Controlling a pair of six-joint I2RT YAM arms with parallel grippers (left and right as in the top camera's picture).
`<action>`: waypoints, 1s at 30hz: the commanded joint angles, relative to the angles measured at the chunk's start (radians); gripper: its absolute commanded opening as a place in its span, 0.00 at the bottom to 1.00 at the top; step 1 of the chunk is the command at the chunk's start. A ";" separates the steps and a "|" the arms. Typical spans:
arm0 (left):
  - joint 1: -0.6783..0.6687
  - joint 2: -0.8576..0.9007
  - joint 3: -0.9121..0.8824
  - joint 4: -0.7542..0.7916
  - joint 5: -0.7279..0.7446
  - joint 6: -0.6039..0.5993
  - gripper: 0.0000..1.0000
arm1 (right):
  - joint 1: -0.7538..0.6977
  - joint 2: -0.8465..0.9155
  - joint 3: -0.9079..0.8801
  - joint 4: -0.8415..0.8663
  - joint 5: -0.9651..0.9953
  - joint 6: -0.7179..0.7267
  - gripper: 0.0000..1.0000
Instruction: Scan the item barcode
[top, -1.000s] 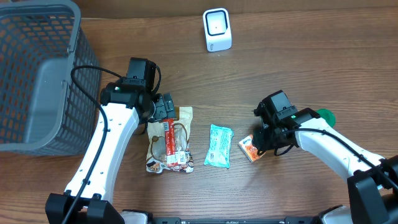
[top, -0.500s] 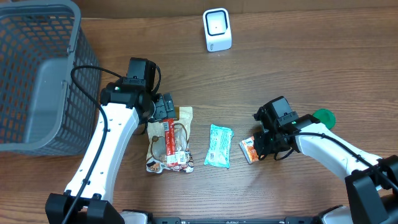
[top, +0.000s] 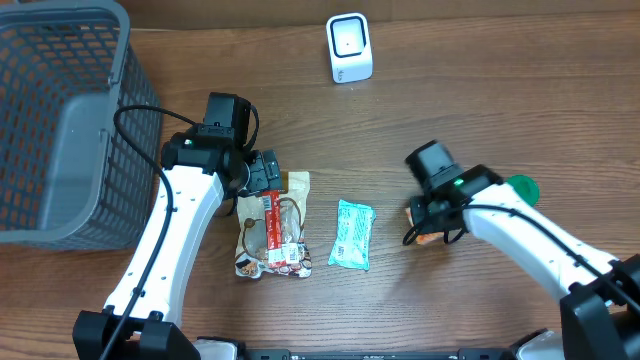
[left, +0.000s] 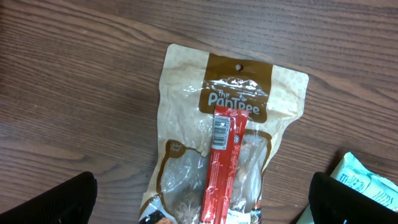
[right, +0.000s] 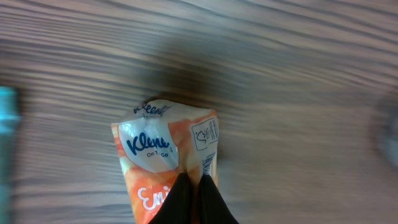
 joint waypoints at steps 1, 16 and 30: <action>-0.001 0.003 0.013 0.001 0.005 -0.011 1.00 | 0.077 -0.005 0.012 -0.035 0.356 0.139 0.04; -0.001 0.003 0.013 0.001 0.005 -0.011 1.00 | 0.256 0.165 0.012 -0.093 0.665 0.218 0.04; -0.001 0.003 0.013 0.001 0.005 -0.011 1.00 | 0.262 0.183 0.014 -0.097 0.626 0.243 0.12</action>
